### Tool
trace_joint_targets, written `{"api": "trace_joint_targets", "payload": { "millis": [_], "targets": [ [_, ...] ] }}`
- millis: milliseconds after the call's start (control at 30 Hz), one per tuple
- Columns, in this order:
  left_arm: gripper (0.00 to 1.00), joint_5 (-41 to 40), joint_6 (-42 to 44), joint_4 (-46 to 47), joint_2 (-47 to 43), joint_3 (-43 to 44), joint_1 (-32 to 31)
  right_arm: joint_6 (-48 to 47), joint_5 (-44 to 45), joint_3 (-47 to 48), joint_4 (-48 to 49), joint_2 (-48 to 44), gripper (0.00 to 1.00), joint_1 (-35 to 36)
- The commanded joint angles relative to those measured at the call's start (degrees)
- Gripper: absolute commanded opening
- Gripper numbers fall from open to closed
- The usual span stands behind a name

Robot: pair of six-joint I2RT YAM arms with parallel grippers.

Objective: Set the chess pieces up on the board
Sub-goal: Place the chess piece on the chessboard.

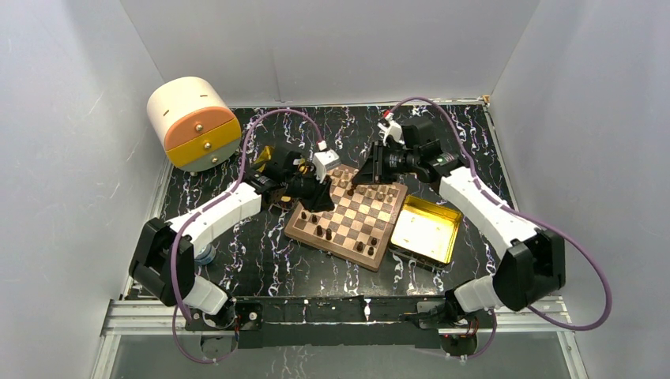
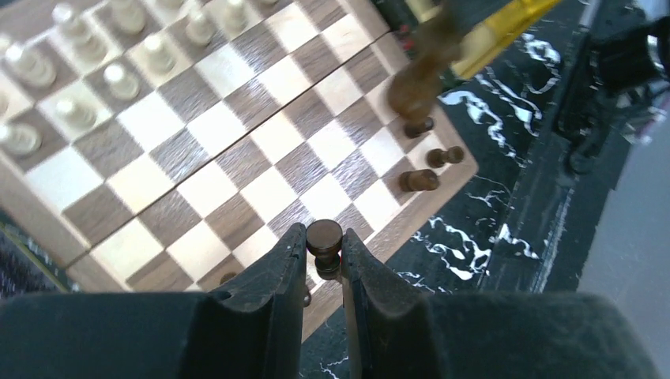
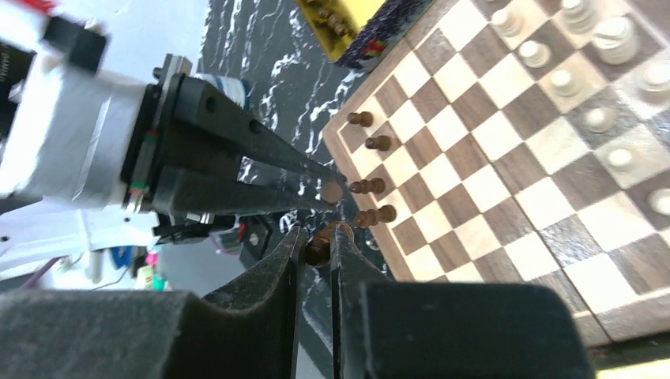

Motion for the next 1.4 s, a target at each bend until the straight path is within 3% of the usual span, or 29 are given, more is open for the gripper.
{"api": "trace_joint_targets", "payload": {
  "millis": [0, 300, 600, 833, 1367],
  "targets": [
    [0.00, -9.4, -4.9, 2.2, -3.1, -1.2, 0.6, -3.7, 8.2, -2.1, 2.3, -6.6, 0.13, 0.3],
    [0.00, -10.6, -15.7, 5.4, -2.0, -1.1, 9.0, -10.7, 15.1, -11.5, 8.3, -14.2, 0.13, 3.6],
    [0.01, -12.0, -27.8, 8.2, -4.0, -3.1, 20.0, -17.9, 25.1, -15.9, 11.4, -14.8, 0.12, 18.4],
    [0.01, -9.5, -29.9, 9.2, -4.7, -2.8, 21.2, -21.4, 32.2, -20.1, 15.1, -13.9, 0.12, 26.4],
    [0.02, -6.8, -29.6, 9.0, -4.9, -1.8, 21.2, -20.1, 37.4, -29.5, 22.1, -12.7, 0.14, 30.4]
  ]
}}
